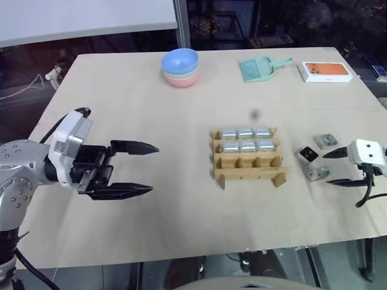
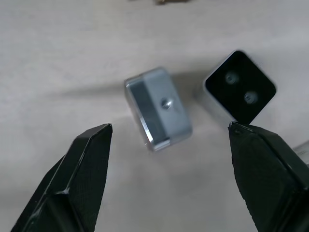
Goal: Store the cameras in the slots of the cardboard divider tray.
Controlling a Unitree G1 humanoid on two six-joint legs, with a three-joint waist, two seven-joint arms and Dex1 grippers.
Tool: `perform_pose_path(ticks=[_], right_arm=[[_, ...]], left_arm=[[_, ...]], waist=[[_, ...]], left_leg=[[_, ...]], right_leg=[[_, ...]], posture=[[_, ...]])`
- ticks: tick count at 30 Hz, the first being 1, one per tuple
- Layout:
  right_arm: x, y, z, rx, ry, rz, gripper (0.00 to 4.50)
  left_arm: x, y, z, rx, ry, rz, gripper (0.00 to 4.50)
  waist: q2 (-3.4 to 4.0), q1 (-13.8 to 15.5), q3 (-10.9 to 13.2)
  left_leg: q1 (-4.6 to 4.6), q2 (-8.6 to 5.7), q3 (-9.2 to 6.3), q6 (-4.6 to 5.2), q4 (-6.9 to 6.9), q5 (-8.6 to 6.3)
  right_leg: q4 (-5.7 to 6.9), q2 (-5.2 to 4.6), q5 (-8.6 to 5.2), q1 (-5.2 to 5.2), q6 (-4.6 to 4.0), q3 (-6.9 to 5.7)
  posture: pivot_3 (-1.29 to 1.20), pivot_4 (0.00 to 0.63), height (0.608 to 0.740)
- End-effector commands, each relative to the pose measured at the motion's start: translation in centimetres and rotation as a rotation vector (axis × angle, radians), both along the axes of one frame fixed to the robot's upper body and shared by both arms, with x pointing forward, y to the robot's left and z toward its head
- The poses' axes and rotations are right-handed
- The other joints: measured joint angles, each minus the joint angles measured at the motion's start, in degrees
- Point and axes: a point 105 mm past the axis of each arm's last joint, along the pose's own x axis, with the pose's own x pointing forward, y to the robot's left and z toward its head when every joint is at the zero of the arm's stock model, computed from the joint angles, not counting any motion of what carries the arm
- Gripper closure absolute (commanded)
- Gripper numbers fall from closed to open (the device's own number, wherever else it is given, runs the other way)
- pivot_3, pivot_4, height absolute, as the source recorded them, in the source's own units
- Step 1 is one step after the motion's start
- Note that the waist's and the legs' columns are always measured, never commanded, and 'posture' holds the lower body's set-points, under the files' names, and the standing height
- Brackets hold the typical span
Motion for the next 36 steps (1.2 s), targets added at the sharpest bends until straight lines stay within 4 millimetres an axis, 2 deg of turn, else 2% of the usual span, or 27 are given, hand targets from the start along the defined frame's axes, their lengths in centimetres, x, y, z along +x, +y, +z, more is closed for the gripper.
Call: perform_pose_path(ticks=[1,2,3,5,6,15,20,25,30,33,36], right_arm=[[-0.3,0.4,0.7,0.014,0.008,0.063,2.21],[-0.3,0.5,0.7,0.020,0.013,0.063,2.90],[-0.4,0.5,0.7,0.019,0.015,0.065,2.90],[-0.4,0.5,0.6,0.017,0.018,0.068,3.77],[-0.4,0.5,0.6,0.016,0.018,0.070,3.97],[-0.6,0.4,0.6,0.022,0.021,0.070,3.97],[-0.5,0.7,1.3,0.048,0.014,0.063,3.97],[-0.6,2.7,3.4,0.133,0.011,0.091,3.97],[-0.6,4.1,4.7,0.164,0.008,0.112,3.97],[-0.3,5.7,6.0,0.226,-0.003,0.127,3.97],[0.0,9.2,8.0,0.311,-0.046,0.192,3.97]], left_arm=[[-0.5,-0.1,1.3,-0.014,-0.071,-0.021,0.00],[-0.6,-0.1,1.3,-0.014,-0.071,-0.023,0.00],[-0.6,0.0,1.4,-0.026,-0.066,-0.023,0.00],[-0.7,0.0,1.5,-0.027,-0.063,-0.030,0.00],[-0.6,0.0,1.3,-0.016,-0.066,-0.032,0.00],[-0.4,0.3,0.9,0.003,-0.063,-0.034,0.00],[-0.1,0.4,0.8,0.010,-0.067,-0.035,0.00],[0.0,0.5,0.6,0.008,-0.070,-0.035,0.00],[0.0,0.6,0.5,0.007,-0.072,-0.031,0.00],[-0.1,0.7,0.6,0.006,-0.075,-0.027,0.00],[-0.2,0.7,0.8,0.005,-0.083,-0.027,0.00]], waist=[[0.00,0.0,0.0],[0.00,0.0,0.0],[0.00,0.0,0.0],[-0.01,0.0,0.0],[-0.01,0.0,0.0],[-0.01,0.0,0.0],[-0.01,0.0,0.0],[0.00,-0.1,0.0],[0.00,0.1,0.0],[0.00,0.1,0.0],[0.00,-0.3,0.0]], left_leg=[[0.00,0.00,0.00,0.00,0.00,0.00],[0.00,0.00,0.01,0.00,0.00,0.00],[0.00,0.00,0.00,0.00,0.00,0.00],[0.01,0.00,0.00,0.00,0.00,0.00],[0.01,0.00,0.00,0.00,0.01,0.00],[0.05,0.00,0.06,-0.01,0.02,0.00],[0.05,0.01,0.31,0.00,0.03,0.00],[0.05,0.03,0.36,-0.01,0.02,0.00],[0.05,0.04,0.36,-0.01,0.03,0.00],[0.04,0.04,0.36,-0.01,0.03,0.00],[0.05,0.05,0.37,-0.01,0.03,0.00]], right_leg=[[0.00,0.00,0.00,0.00,0.00,0.00],[0.01,0.00,0.00,0.00,-0.01,0.00],[0.01,0.00,0.00,0.00,-0.01,0.00],[0.01,0.00,0.01,0.00,-0.01,0.00],[0.01,0.00,0.01,0.00,-0.01,0.00],[0.06,0.02,0.01,0.01,-0.02,0.02],[0.06,0.02,0.02,0.00,-0.02,0.03],[0.08,0.02,0.02,-0.02,-0.02,0.06],[0.08,0.02,0.02,-0.02,-0.02,0.06],[0.08,0.01,0.02,-0.02,-0.02,0.06],[0.08,0.02,0.02,-0.03,-0.02,0.06]], posture=[[0.00,0.150,0.740],[0.00,0.150,0.740],[0.00,0.150,0.740],[0.00,0.150,0.740],[0.00,0.150,0.740],[0.00,0.150,0.740],[0.00,0.150,0.740],[0.00,0.150,0.740],[0.00,0.150,0.740],[0.00,0.150,0.740],[0.00,0.150,0.740]])
